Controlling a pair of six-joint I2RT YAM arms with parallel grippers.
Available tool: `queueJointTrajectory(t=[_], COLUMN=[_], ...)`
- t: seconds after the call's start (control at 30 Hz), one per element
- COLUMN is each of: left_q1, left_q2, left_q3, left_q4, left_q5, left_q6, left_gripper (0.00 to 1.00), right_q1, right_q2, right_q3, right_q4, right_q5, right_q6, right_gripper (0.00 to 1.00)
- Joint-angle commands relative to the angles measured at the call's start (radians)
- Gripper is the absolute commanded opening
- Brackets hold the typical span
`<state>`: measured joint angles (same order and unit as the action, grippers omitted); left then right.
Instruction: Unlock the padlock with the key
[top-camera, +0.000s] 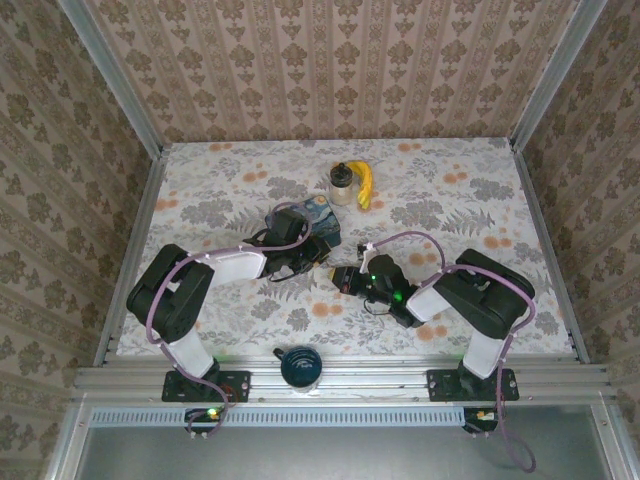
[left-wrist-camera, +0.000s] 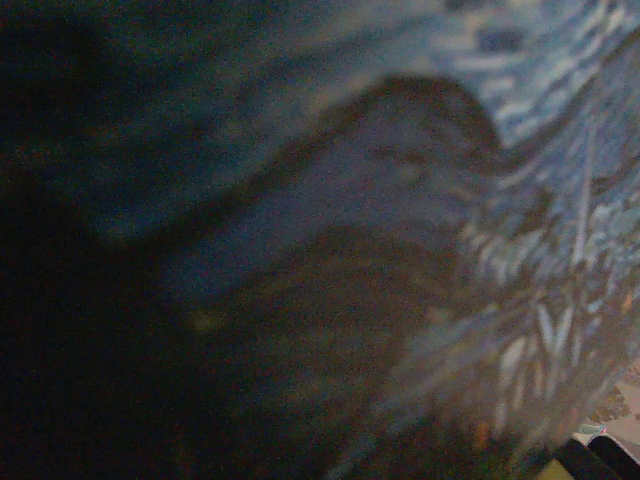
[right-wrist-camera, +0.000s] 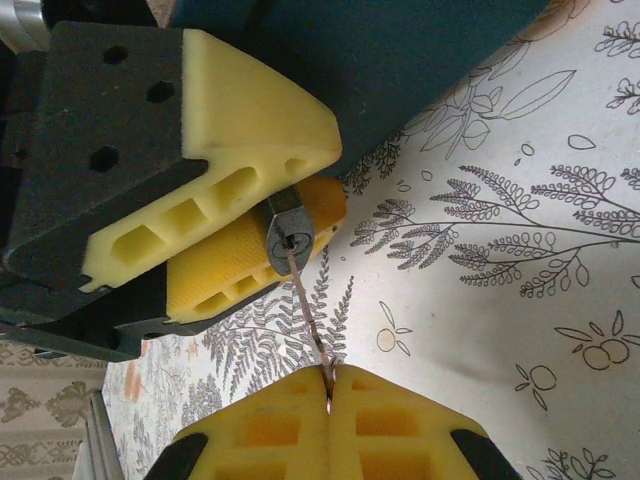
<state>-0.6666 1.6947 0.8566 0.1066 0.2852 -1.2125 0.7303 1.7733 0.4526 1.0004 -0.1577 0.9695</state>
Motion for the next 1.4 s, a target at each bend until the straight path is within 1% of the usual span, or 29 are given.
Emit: queueJointTrajectory(t=[0.0, 0.43, 0.87, 1.37], left_q1=[-0.002, -0.002, -0.002, -0.001], left_q2=[-0.003, 0.000, 0.002, 0.005], left_q3=[-0.022, -0.021, -0.024, -0.025], left_q4=[-0.008, -0.001, 0.002, 0.013], left_q5=[0.069, 0.072, 0.074, 0.078], left_q6=[-0.053, -0.053, -0.056, -0.061], left_gripper=[0.16, 0.15, 0.15, 0.16], right_q1=[0.003, -0.014, -0.026, -0.043], right_q2=[0.021, 0.061, 0.042, 0.077], right_q3=[0.018, 0.019, -0.006, 0.001], right_q4=[0.040, 0.132, 0.162, 0.218], right_q5=[0.016, -0.004, 0.006, -0.018], right_q6=[0.013, 0.055, 0.055, 0.098], right_gripper=[0.00, 0.00, 0.00, 0.00])
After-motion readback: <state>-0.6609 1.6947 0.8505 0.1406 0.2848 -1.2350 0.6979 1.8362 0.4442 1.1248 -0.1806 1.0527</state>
